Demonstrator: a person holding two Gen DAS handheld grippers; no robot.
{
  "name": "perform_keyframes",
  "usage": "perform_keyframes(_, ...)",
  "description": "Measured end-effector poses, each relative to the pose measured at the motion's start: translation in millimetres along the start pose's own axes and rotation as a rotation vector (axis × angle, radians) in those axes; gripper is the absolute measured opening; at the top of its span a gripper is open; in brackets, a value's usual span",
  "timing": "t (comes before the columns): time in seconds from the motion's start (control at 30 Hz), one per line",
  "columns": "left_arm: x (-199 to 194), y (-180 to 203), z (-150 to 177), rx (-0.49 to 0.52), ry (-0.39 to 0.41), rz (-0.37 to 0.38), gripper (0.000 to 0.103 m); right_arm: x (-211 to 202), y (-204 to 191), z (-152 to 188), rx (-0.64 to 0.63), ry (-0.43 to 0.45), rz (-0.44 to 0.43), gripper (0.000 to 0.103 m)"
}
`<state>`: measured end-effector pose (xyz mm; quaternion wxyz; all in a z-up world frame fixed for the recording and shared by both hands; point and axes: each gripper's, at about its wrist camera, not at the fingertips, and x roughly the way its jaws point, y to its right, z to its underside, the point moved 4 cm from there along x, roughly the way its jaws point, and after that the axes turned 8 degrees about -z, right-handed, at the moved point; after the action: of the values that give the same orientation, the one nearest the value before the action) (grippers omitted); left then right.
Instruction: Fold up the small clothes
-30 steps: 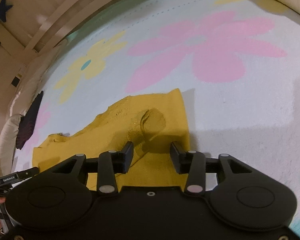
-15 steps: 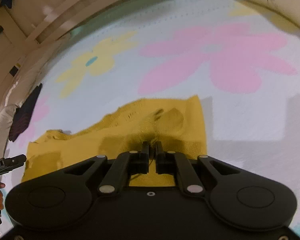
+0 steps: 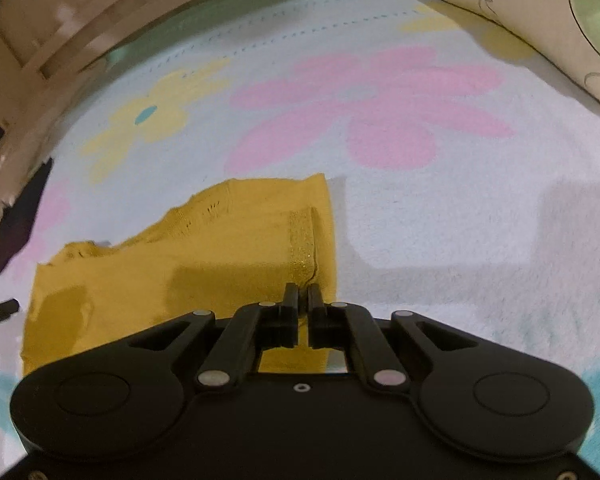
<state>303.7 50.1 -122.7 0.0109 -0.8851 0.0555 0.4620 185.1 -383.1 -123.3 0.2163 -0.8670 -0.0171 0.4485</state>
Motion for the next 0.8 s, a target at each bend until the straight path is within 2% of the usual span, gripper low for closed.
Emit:
perform_keyframes(0.1,11,11,9,0.074,-0.049,-0.023,0.075,8,0,0,-0.004,-0.057,0.053,0.019)
perform_keyframes(0.17,18,14,15,0.118,-0.076,-0.047,0.075,8,6,0,-0.002,-0.044,0.123,0.025)
perform_keyframes(0.2,21,15,18,0.131,-0.083,-0.054,0.076,7,8,-1,0.005,-0.032,0.137,0.035)
perform_keyframes(0.23,22,14,19,0.13,-0.069,-0.053,0.076,7,10,-2,0.014,-0.02,0.134,0.044)
perform_keyframes(0.37,22,10,21,0.1,-0.063,-0.049,0.078,11,13,-2,0.062,0.014,0.075,0.056)
perform_keyframes(0.4,22,10,21,0.097,-0.058,-0.052,0.08,13,15,-1,0.073,0.013,0.072,0.062)
perform_keyframes(0.47,22,12,24,0.107,-0.042,-0.068,0.087,23,19,3,0.083,-0.008,0.094,0.063)
perform_keyframes(0.5,22,13,25,0.112,-0.035,-0.08,0.094,27,16,5,0.075,-0.016,0.103,0.064)
perform_keyframes(0.57,25,10,27,0.085,-0.029,-0.1,0.102,29,11,7,0.028,-0.006,0.108,0.069)
perform_keyframes(0.7,27,6,27,0.068,-0.003,-0.095,0.102,32,9,8,0.01,-0.024,0.077,0.098)
perform_keyframes(0.73,26,7,28,0.069,0.005,-0.099,0.102,33,8,9,0.01,-0.025,0.07,0.101)
perform_keyframes(0.8,23,8,30,0.07,0.01,-0.103,0.102,34,8,10,0.004,-0.028,0.08,0.101)
